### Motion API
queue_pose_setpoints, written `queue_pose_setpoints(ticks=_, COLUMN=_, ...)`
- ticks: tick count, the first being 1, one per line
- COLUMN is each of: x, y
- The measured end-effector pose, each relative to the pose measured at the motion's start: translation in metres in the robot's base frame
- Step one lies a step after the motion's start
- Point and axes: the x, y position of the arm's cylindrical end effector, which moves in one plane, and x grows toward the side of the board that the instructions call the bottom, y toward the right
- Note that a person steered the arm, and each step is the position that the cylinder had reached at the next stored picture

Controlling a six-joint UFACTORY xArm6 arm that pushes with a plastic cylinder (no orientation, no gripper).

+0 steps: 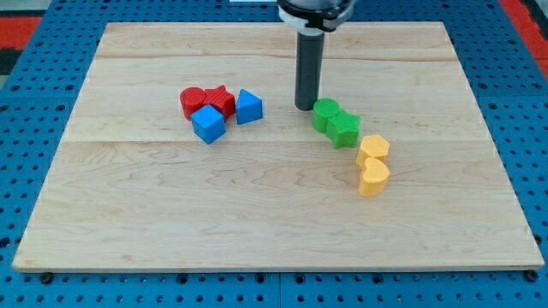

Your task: Place the green blocks above the yellow heart

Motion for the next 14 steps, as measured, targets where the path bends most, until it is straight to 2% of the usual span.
queue_pose_setpoints(ticks=2, x=0.035, y=0.048)
queue_pose_setpoints(ticks=5, x=0.072, y=0.059)
queue_pose_setpoints(ticks=6, x=0.038, y=0.061)
queue_pose_setpoints(ticks=7, x=0.027, y=0.101)
queue_pose_setpoints(ticks=8, x=0.028, y=0.120)
queue_pose_setpoints(ticks=10, x=0.054, y=0.093)
queue_pose_setpoints(ticks=11, x=0.054, y=0.082)
queue_pose_setpoints(ticks=12, x=0.033, y=0.112)
queue_pose_setpoints(ticks=13, x=0.037, y=0.164)
queue_pose_setpoints(ticks=14, x=0.063, y=0.183)
